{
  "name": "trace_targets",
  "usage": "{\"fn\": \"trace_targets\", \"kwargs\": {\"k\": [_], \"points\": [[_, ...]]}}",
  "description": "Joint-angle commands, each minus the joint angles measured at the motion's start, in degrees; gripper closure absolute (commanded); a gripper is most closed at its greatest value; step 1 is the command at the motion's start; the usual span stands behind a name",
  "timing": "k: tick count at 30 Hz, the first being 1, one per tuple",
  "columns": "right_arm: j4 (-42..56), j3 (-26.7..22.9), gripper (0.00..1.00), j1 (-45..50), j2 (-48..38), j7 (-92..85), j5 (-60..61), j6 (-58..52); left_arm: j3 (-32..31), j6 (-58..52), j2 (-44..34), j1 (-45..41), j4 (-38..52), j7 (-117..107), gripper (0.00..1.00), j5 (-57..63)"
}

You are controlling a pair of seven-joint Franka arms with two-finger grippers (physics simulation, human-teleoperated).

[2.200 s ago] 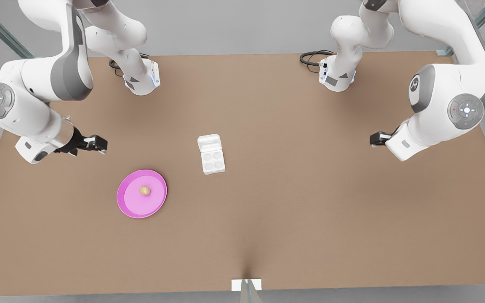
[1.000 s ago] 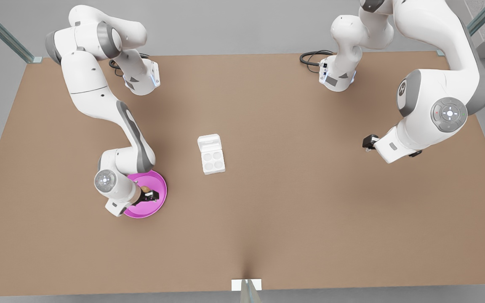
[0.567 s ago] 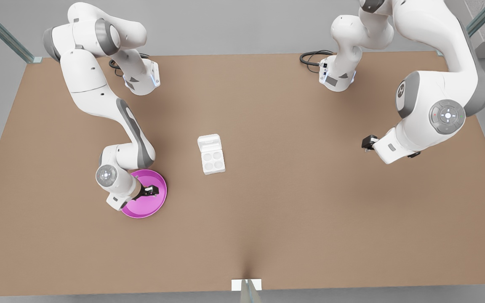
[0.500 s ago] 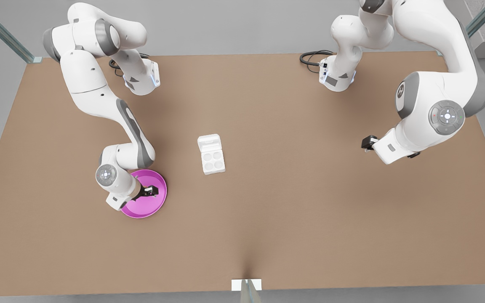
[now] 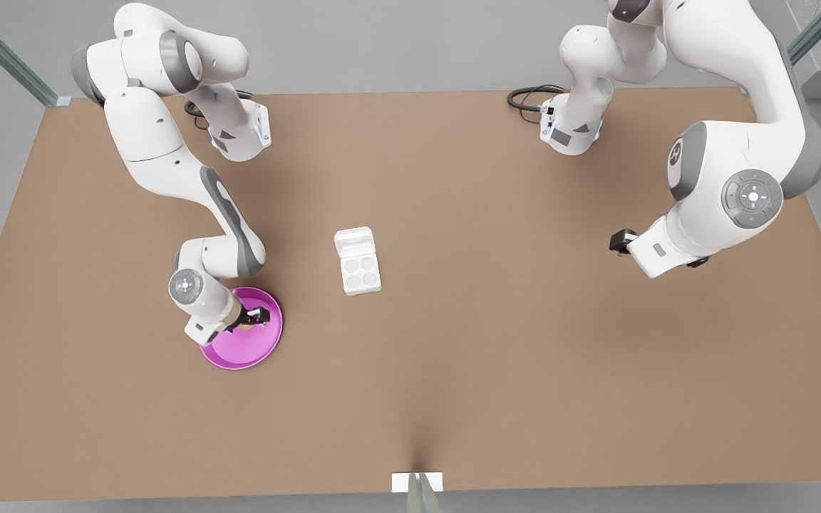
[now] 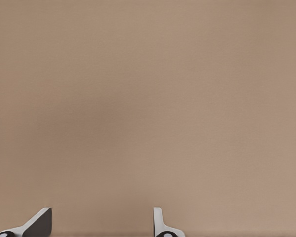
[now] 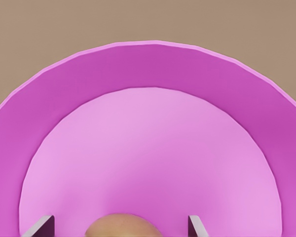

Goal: Pack egg into the box and close the box lid

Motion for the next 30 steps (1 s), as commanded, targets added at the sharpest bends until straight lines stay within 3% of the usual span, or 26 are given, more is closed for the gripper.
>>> {"fn": "trace_targets", "kwargs": {"k": [1, 9, 15, 16, 17, 19, 22, 30], "points": [[-0.2, 0.0, 0.00, 0.0, -0.1, -0.6, 0.1, 0.8, 0.0, 0.0, -0.1, 0.0, 0.1, 0.0, 0.00, 0.0], [-1.8, 0.0, 0.00, -0.1, -1.6, -0.7, 0.1, 0.8, 0.0, -0.1, 0.2, -0.1, 0.1, 0.0, 0.00, 0.0], [-1.8, 0.0, 0.06, -0.1, -1.4, -0.7, 0.1, 0.8, 0.0, 0.0, 0.3, -0.3, 0.1, -0.1, 0.00, 0.0], [-1.8, 0.0, 0.15, -0.1, -1.4, -0.7, 0.1, 0.8, 0.0, 0.0, 0.3, -0.3, 0.1, -0.1, 0.00, 0.0], [-1.8, 0.0, 0.36, -0.1, -1.4, -0.8, 0.1, 0.8, 0.0, 0.0, 0.3, -0.3, 0.1, -0.1, 0.00, 0.0], [-1.8, 0.0, 0.52, -0.1, -1.4, -0.8, 0.1, 0.8, 0.0, -0.1, 0.5, -0.3, 0.1, -0.1, 0.00, 0.0], [-1.8, 0.0, 0.57, -0.1, -1.5, -0.8, 0.1, 0.8, 0.0, 0.0, 0.7, -0.3, 0.1, -0.1, 0.00, 0.0], [3.9, 2.2, 0.57, 2.5, -4.9, 8.2, -0.1, -5.2, 0.0, 0.0, 0.7, -0.4, 0.1, -0.2, 0.00, 0.0]]}}
